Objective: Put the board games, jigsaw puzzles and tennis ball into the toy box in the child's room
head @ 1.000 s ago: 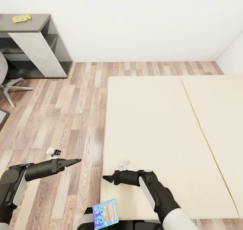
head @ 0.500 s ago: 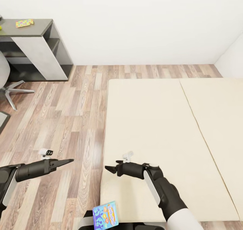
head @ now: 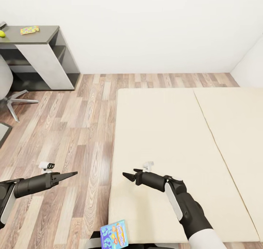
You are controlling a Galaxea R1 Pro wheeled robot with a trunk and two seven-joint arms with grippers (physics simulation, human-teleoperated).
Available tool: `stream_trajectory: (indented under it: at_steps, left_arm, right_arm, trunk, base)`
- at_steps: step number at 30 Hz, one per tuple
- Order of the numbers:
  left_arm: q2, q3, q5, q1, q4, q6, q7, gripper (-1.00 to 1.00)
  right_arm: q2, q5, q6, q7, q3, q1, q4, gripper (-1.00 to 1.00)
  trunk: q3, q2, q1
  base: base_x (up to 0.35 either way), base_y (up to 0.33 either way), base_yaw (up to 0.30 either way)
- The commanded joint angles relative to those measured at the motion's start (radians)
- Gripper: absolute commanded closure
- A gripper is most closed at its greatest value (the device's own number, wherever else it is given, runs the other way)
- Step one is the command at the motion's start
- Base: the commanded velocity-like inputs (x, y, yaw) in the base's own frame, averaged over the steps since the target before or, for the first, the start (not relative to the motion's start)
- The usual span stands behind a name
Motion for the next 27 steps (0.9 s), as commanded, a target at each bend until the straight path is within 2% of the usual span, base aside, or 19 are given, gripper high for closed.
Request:
stream_trajectory:
  at_steps: [1, 27]
  left_arm:
    - [0.000, 0.001, -0.001, 0.000, 0.001, 0.006, -0.004, -1.00]
    - [0.003, 0.003, -0.006, 0.000, 0.031, -0.019, -0.004, -1.00]
  right_arm:
    - [-0.002, -0.008, 0.008, 0.000, -0.004, 0.000, -0.003, -1.00]
    - [-0.010, -0.009, 0.002, 0.003, -0.024, 0.003, -0.001, -1.00]
  trunk:
    - [0.001, -0.001, 0.000]
    - [0.005, -0.001, 0.000]
  base:
    - [0.000, 0.000, 0.000]
    - [0.000, 0.000, 0.000]
